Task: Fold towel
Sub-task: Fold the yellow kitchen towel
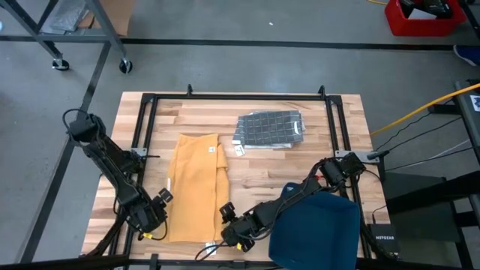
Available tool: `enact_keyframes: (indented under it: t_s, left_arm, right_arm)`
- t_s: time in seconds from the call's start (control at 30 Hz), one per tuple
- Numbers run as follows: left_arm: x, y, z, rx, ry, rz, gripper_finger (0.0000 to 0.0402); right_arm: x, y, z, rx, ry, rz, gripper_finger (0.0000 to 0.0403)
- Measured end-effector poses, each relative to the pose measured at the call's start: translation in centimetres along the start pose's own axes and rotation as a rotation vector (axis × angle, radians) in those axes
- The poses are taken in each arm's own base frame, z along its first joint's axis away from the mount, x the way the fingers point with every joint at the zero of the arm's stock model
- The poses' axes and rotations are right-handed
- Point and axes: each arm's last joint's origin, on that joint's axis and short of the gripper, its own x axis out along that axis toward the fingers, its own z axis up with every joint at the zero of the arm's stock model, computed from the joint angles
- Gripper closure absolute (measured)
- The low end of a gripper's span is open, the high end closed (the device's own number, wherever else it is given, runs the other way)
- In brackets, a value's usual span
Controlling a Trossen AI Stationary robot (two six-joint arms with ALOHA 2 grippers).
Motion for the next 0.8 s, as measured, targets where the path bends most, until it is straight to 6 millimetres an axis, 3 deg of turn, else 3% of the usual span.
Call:
enact_keyframes:
  t_s: [0.27, 0.8]
  left_arm:
    - [-0.7, -0.3, 1.2, -0.017, -0.062, 0.011, 0.025]
    - [-1.6, -3.0, 2.3, 0.006, -0.19, -0.052, 0.0265]
  right_arm:
    - [0.2, 0.0, 0.1, 0.005, -0.018, -0.013, 0.0145]
    - [0.2, 0.0, 0.0, 0.006, -0.016, -0.008, 0.0146]
